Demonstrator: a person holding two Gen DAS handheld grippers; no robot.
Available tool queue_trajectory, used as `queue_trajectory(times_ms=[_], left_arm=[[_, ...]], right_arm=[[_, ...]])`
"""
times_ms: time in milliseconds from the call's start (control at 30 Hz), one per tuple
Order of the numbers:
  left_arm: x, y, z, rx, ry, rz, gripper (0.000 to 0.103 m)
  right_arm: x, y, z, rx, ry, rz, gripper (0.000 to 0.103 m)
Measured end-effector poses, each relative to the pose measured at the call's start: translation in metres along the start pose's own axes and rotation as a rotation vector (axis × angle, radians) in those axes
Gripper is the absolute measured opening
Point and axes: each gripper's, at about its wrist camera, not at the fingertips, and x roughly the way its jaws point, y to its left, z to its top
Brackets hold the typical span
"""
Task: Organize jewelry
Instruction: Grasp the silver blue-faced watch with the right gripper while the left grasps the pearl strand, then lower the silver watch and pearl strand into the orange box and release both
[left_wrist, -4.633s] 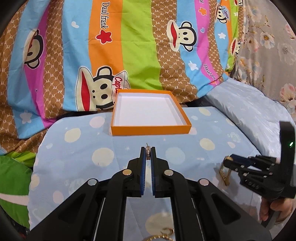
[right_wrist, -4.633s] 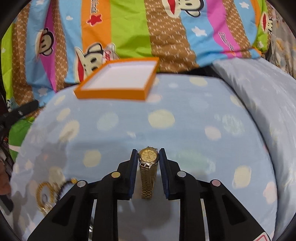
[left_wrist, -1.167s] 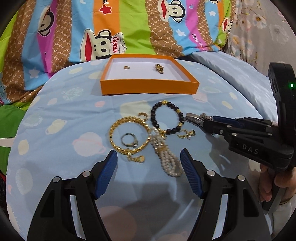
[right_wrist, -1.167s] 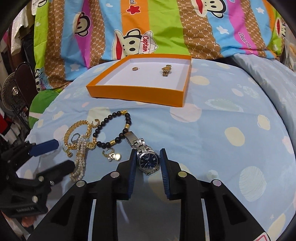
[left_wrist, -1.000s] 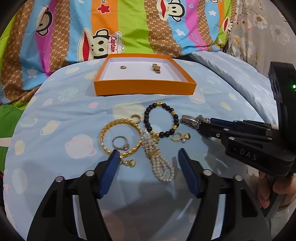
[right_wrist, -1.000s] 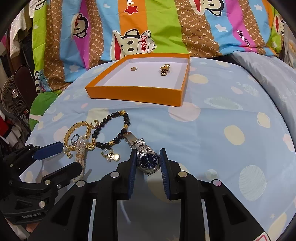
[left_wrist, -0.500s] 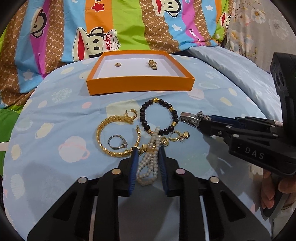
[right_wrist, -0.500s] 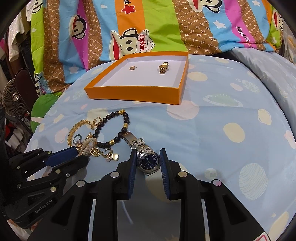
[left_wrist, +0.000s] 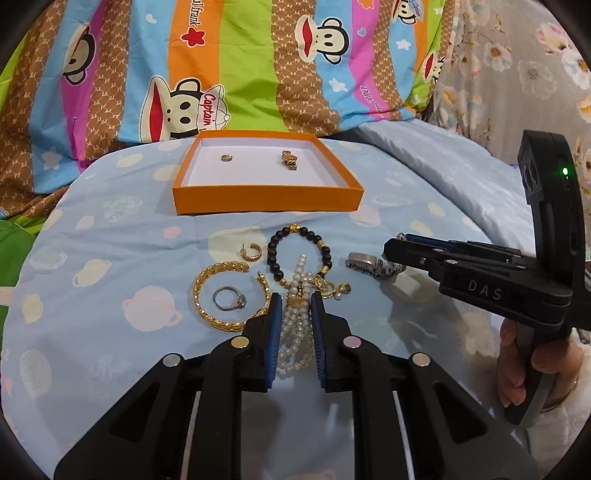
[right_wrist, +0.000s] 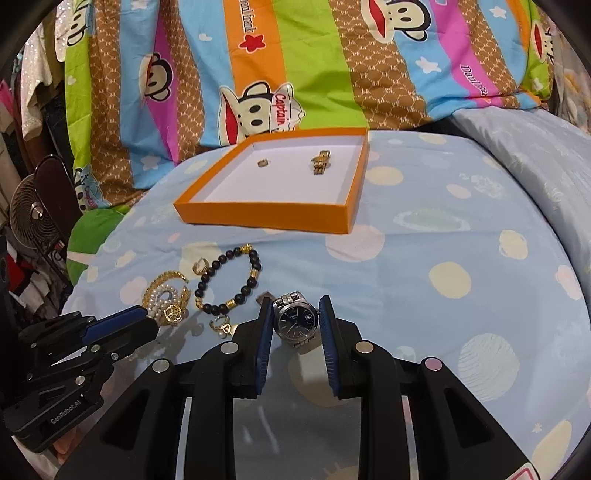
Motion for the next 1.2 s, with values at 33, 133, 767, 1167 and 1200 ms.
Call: queue_trajectory(times_ms=[33,133,767,1167,1200], left_arm=[[-0.001,0.002,0.002,-0.01,0.0,-0.014,0.015],[-0.009,0.01,0.013,-0.044,-0.004,-0.03,0.015],[0.105,0.054,0.17,-0.023,0.001,0.11,0.015],[0.15,0.065,0.126,0.017,0.117,0.163,0.017],[0.15,0.065,0.125,0.021,0.119,0.163,0.017]], right_arm=[[-0.005,0.0,0.002,0.001,-0.018,0.0,0.024],[-0.018,0.001,0.012,0.001,-0.056,-0.001,0.024],[0.086,0.013,0.161,0.028,-0.083,-0.013,0.024],[0.118,-0.003,0.103,-0.028,0.084,-0.076,0.022],[0.117,0.0,0.101,-0.047,0.086,-0.089,0.022]])
